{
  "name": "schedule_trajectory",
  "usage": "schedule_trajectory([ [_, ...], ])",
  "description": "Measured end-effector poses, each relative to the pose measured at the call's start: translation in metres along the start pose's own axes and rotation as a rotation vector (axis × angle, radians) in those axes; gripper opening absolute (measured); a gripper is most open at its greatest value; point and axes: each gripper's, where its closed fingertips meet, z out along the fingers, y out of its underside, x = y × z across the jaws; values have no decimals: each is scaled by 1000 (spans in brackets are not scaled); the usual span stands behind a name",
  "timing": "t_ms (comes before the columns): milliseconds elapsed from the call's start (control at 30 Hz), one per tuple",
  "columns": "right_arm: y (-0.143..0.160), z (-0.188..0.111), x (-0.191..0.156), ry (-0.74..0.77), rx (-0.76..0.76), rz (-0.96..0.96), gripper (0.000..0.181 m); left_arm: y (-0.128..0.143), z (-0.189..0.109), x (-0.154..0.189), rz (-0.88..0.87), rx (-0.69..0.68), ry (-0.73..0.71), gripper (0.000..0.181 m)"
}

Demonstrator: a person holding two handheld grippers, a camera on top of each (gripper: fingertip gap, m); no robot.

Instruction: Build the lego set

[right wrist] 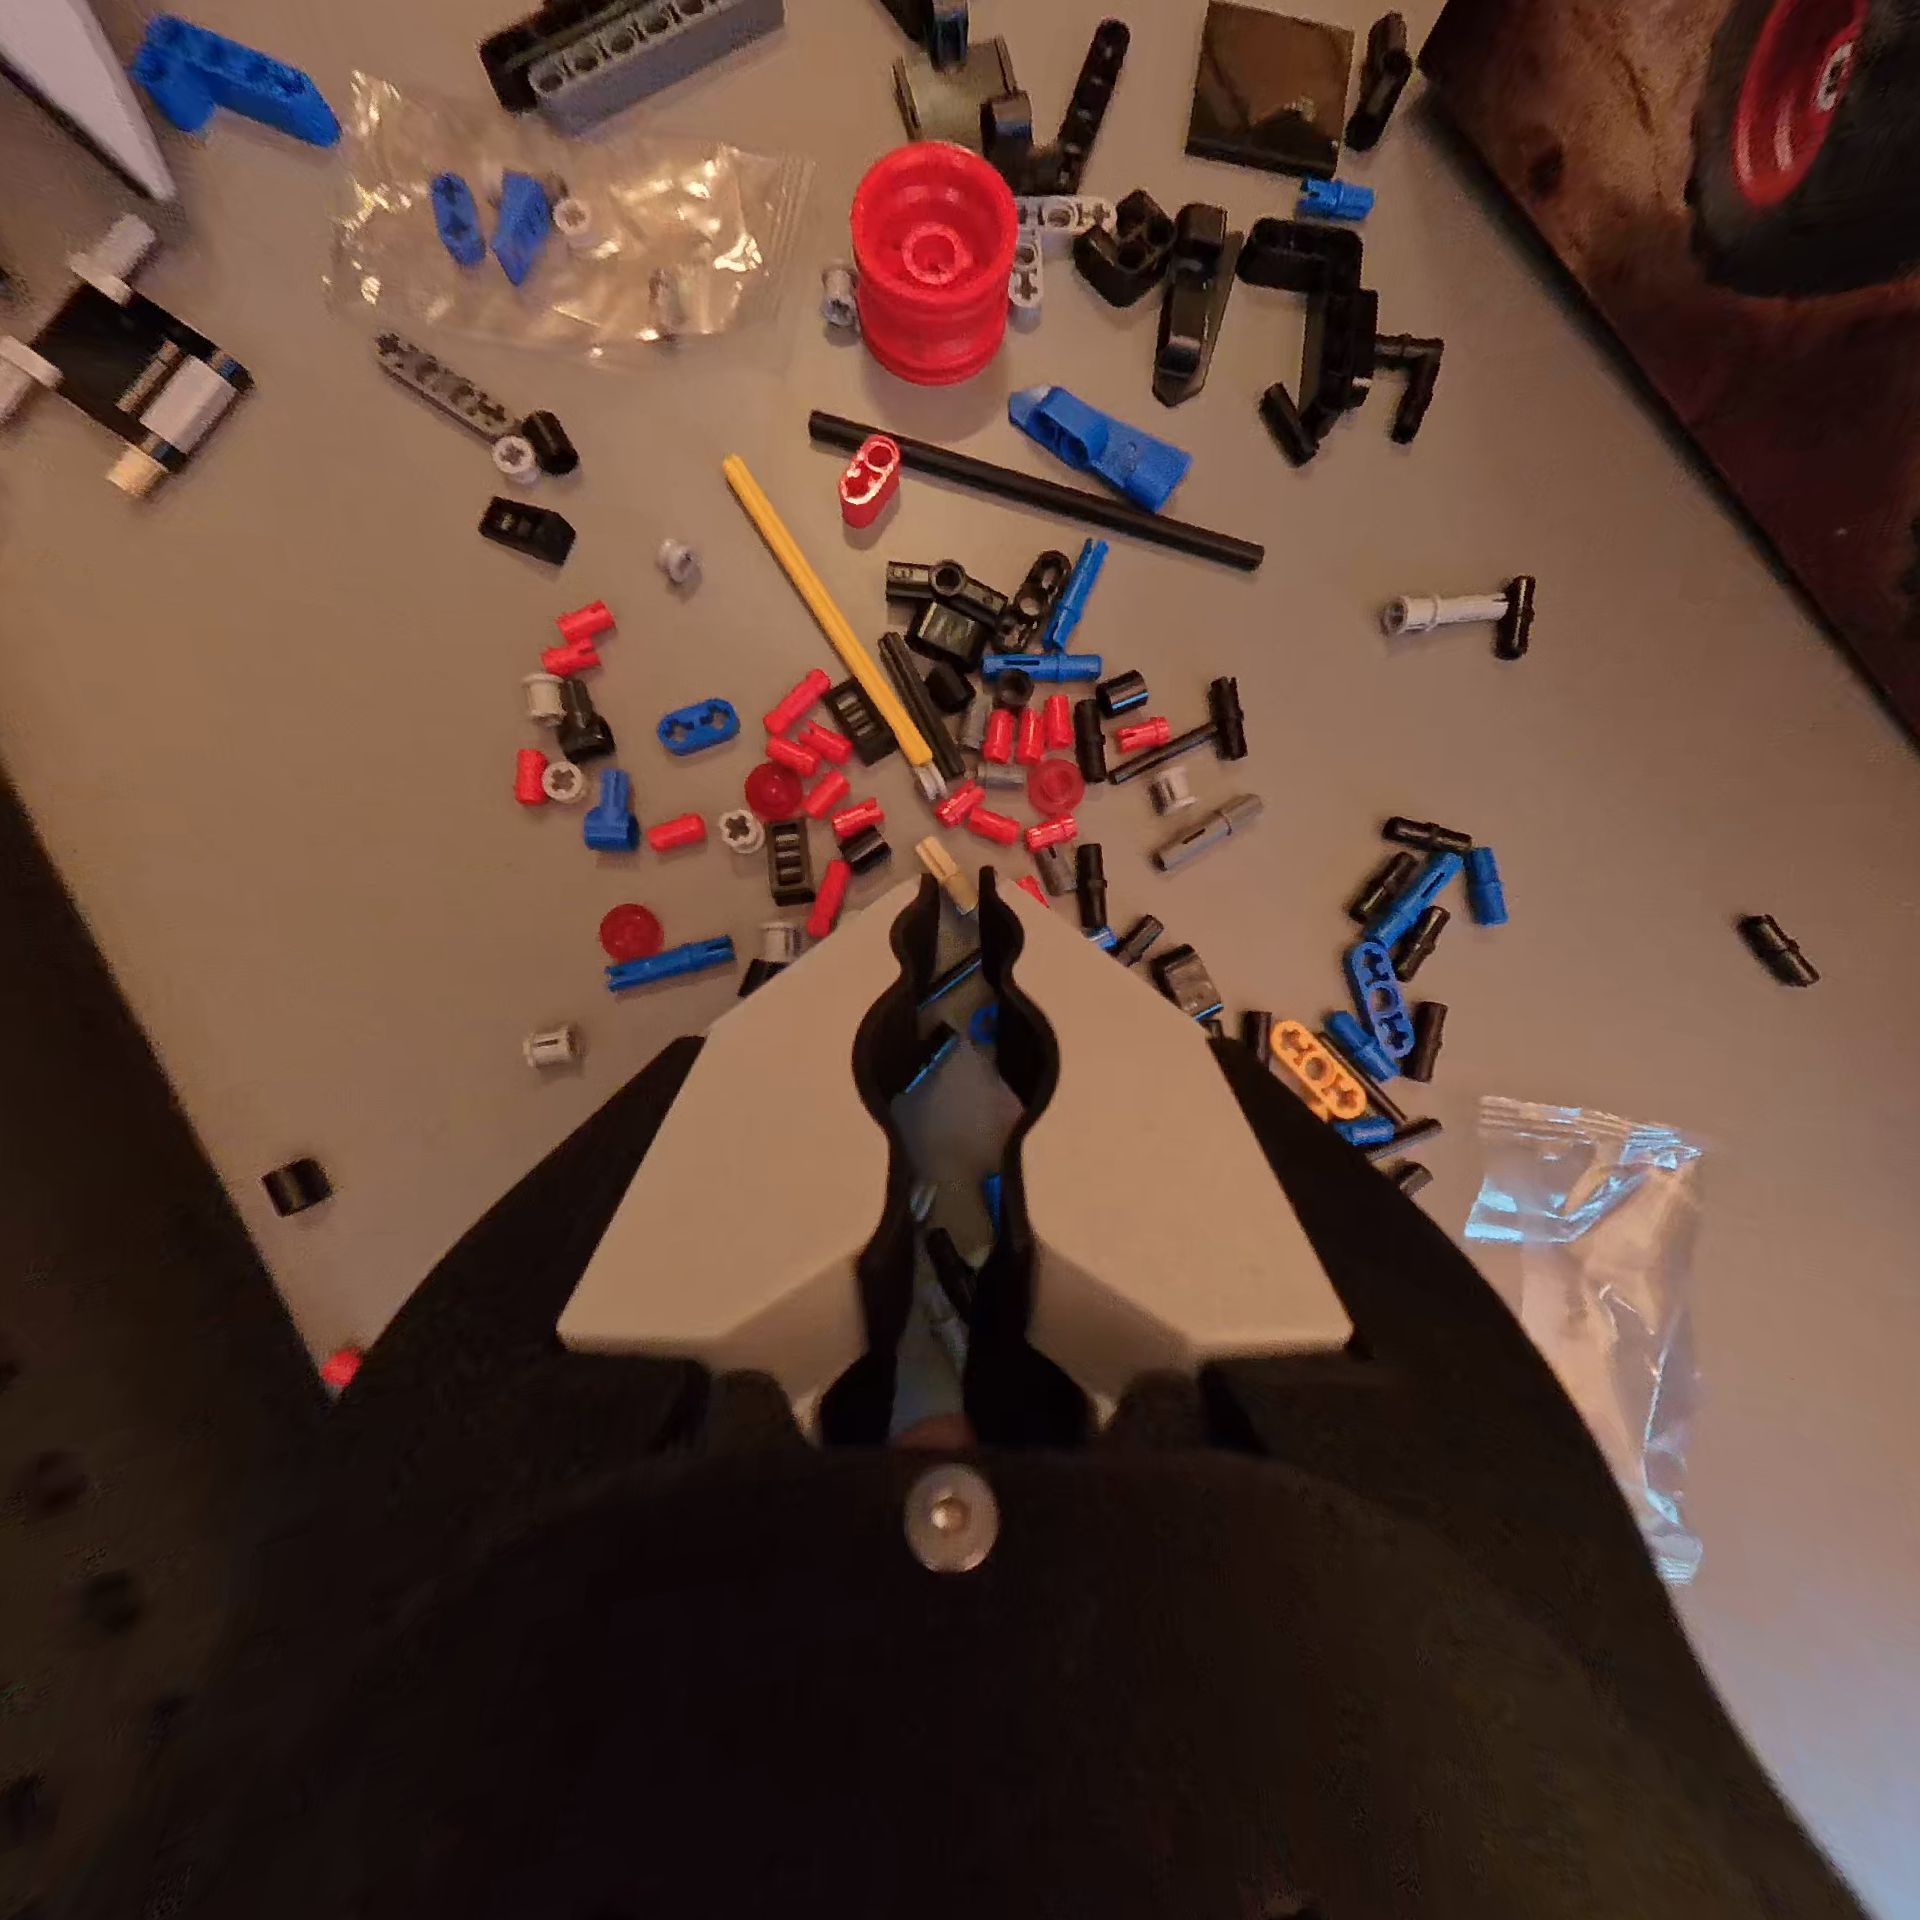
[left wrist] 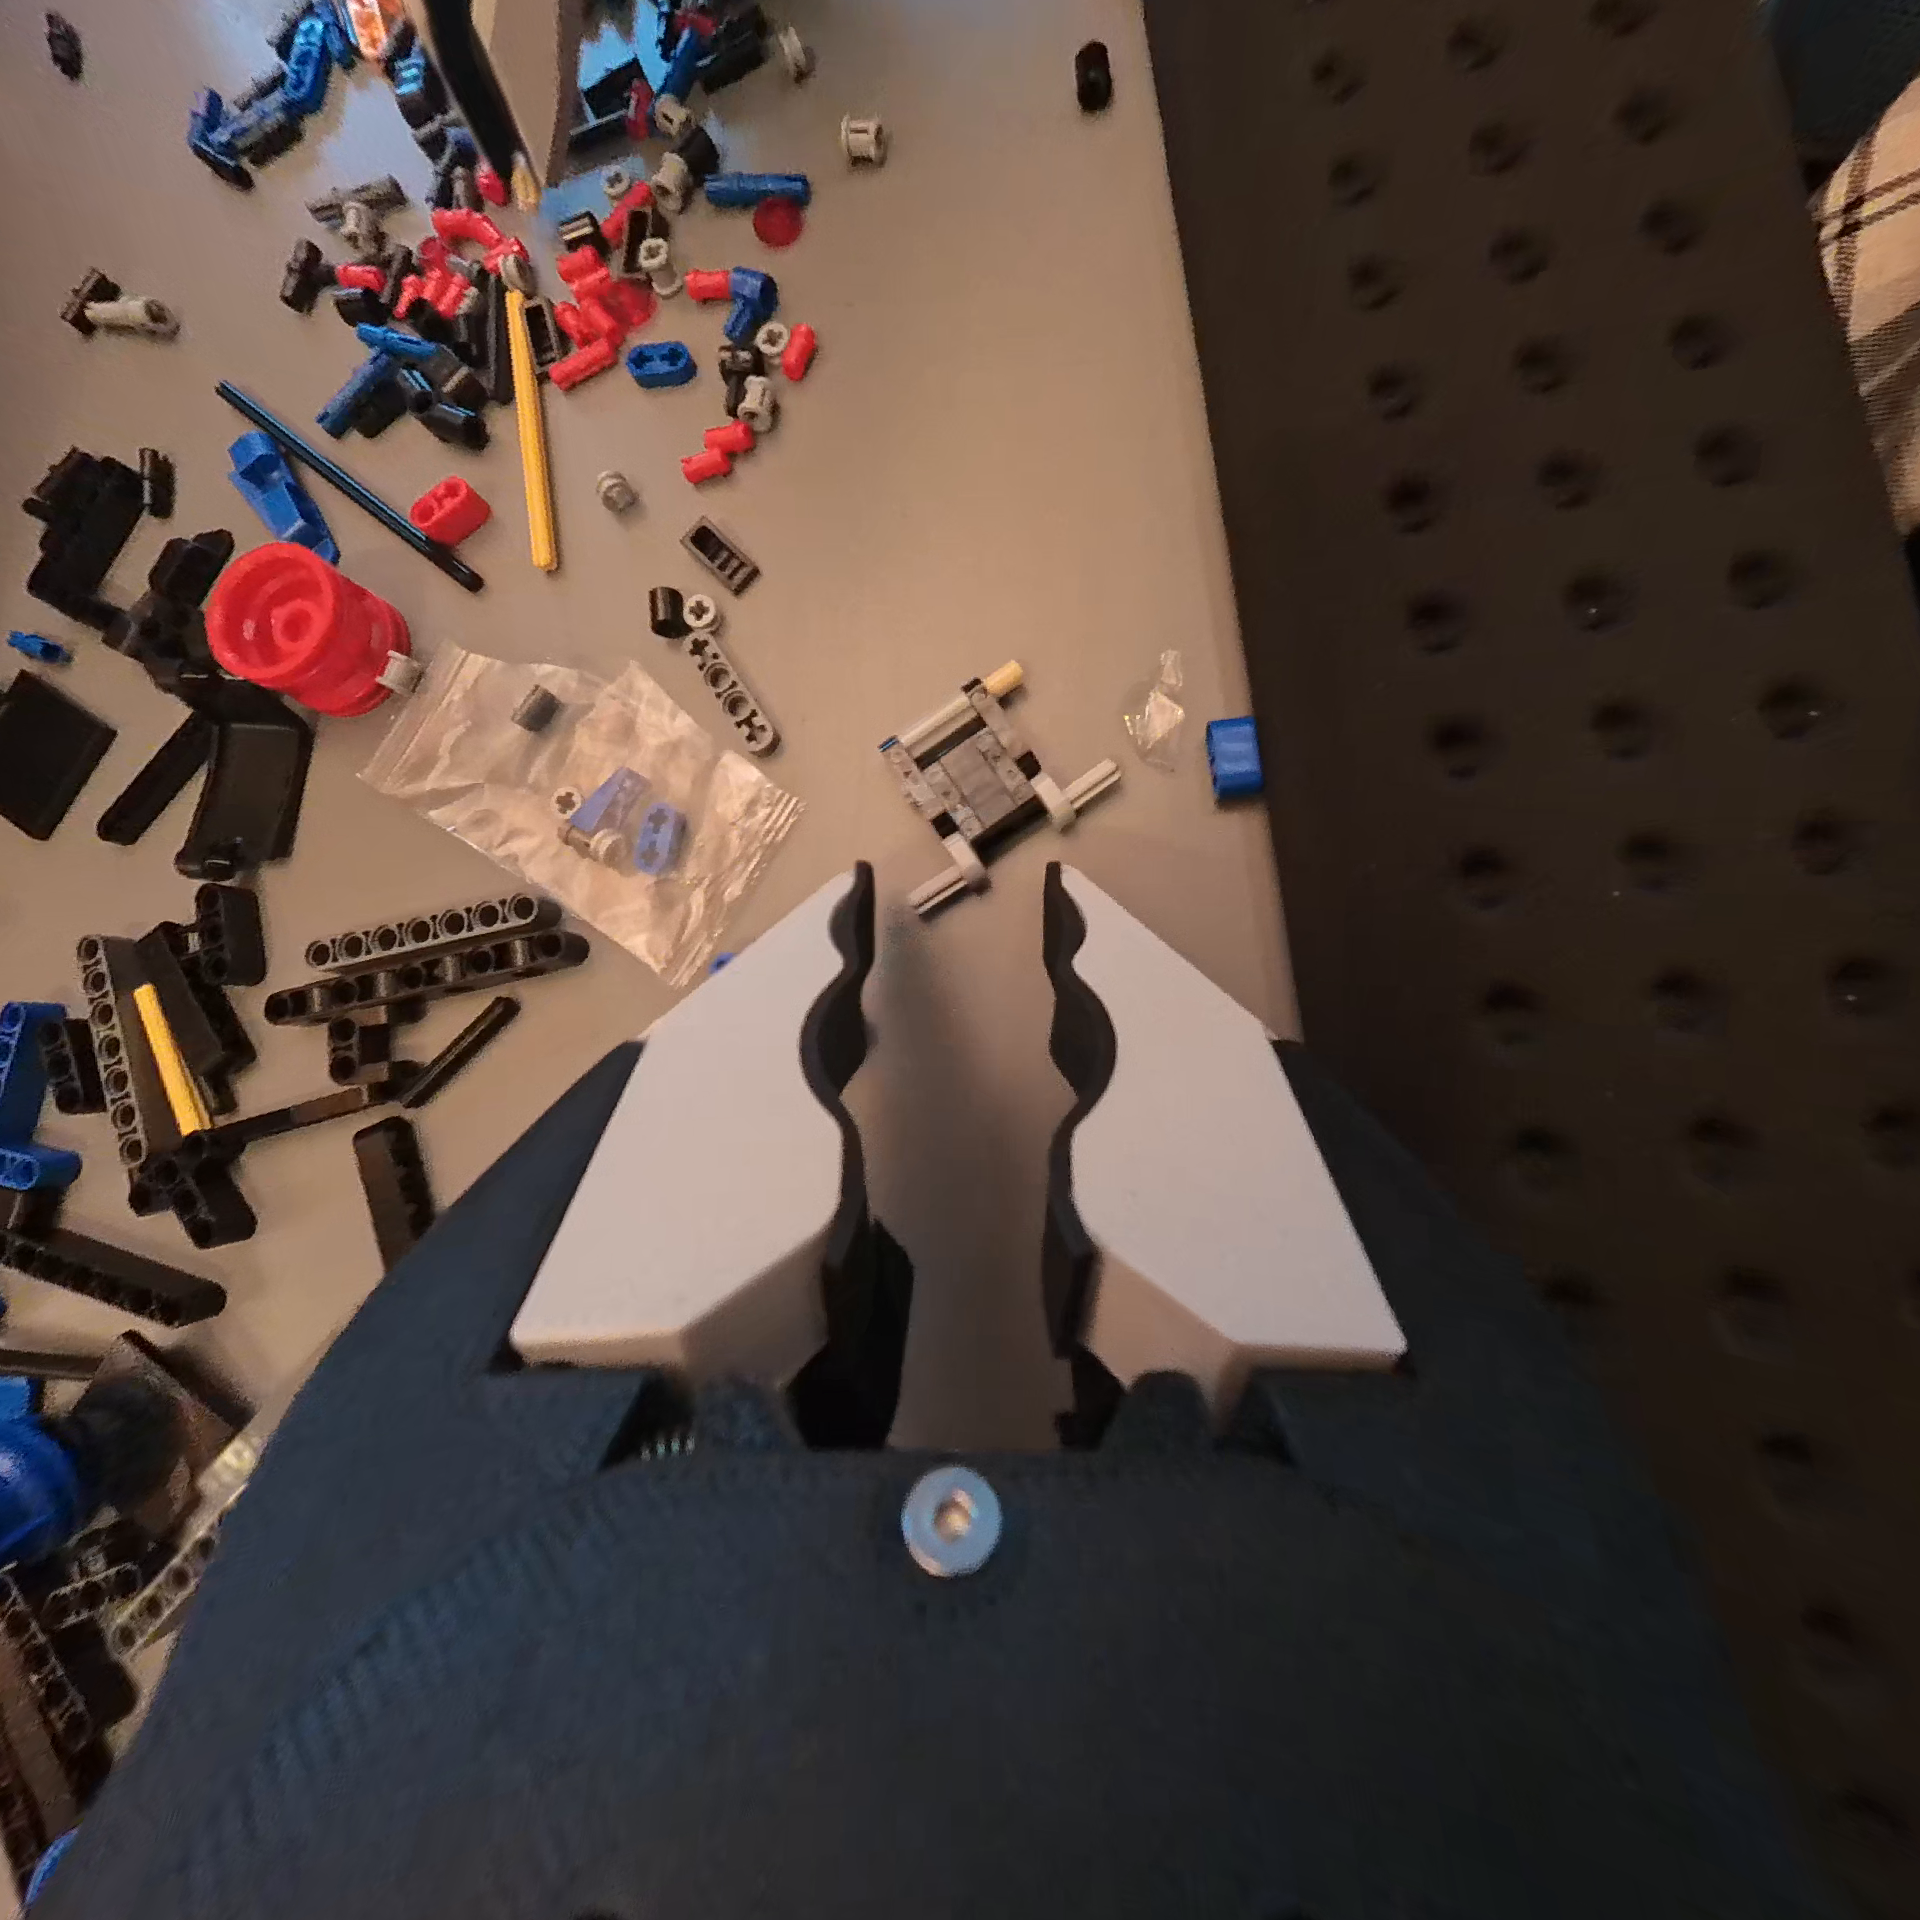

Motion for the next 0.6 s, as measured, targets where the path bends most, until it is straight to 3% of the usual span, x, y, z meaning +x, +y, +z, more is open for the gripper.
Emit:
schedule_trajectory([
  [133,-19,-10,-16,-23,78,5,6,-10,-10,-12,-13,60,-58,34],
  [267,-58,-18,-52,-113,195,-7,3,-29,-21,-28,48,141,-185,37],
  [600,-107,-6,-108,-295,301,-28,3,-40,-23,-38,186,153,-349,32],
])
